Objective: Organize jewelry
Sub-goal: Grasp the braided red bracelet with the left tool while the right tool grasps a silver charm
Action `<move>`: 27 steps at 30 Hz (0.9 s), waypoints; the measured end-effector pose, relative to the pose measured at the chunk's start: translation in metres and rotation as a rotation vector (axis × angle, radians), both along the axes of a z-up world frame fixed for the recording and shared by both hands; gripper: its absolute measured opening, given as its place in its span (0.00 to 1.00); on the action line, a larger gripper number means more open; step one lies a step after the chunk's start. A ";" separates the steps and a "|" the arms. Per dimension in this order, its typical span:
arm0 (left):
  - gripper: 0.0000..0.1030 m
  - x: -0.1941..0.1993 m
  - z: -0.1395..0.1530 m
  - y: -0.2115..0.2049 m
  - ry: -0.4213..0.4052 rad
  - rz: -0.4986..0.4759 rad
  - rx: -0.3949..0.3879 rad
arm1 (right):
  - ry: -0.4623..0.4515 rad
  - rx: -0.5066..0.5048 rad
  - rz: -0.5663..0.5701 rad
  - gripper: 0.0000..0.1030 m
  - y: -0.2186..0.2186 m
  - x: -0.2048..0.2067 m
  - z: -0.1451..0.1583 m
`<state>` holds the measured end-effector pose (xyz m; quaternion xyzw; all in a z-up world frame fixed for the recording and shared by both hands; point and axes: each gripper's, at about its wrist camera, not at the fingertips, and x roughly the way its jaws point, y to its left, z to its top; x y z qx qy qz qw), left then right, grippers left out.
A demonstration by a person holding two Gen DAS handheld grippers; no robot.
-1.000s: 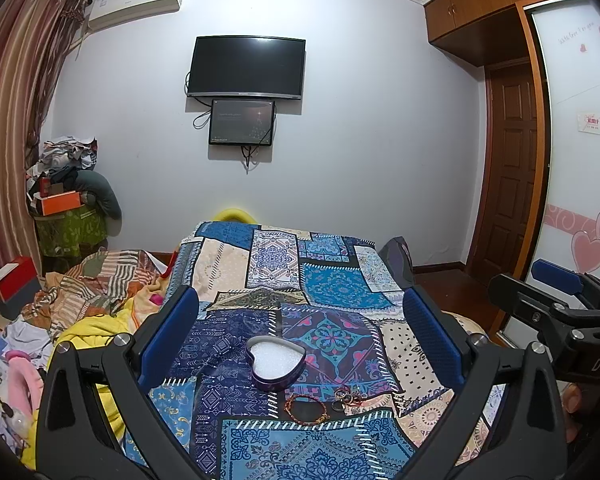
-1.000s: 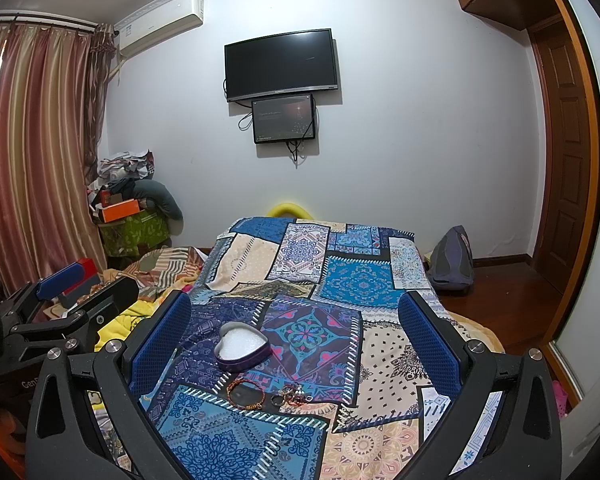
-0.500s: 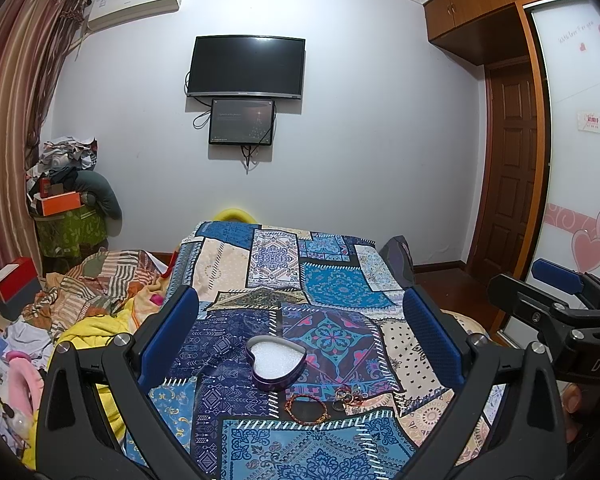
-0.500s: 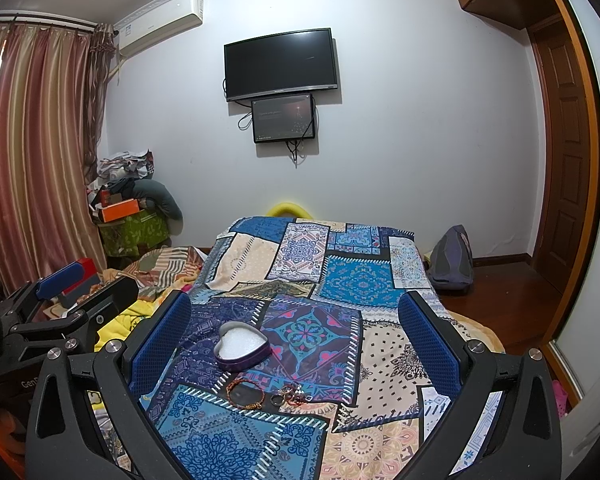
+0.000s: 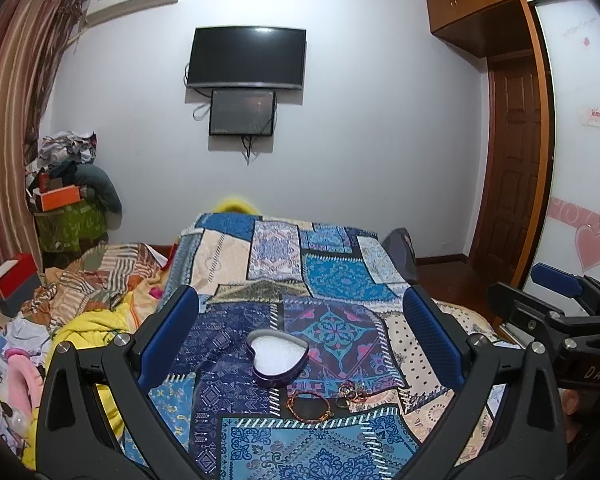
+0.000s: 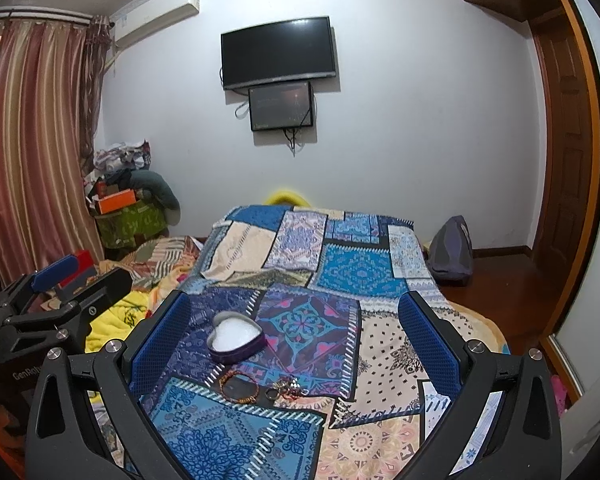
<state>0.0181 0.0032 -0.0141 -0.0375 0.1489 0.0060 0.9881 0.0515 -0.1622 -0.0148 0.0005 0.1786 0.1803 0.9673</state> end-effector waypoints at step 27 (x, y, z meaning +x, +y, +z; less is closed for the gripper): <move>0.72 0.107 -0.152 0.014 0.529 -0.065 -0.016 | 0.477 -0.128 0.180 0.58 -0.004 0.089 -0.131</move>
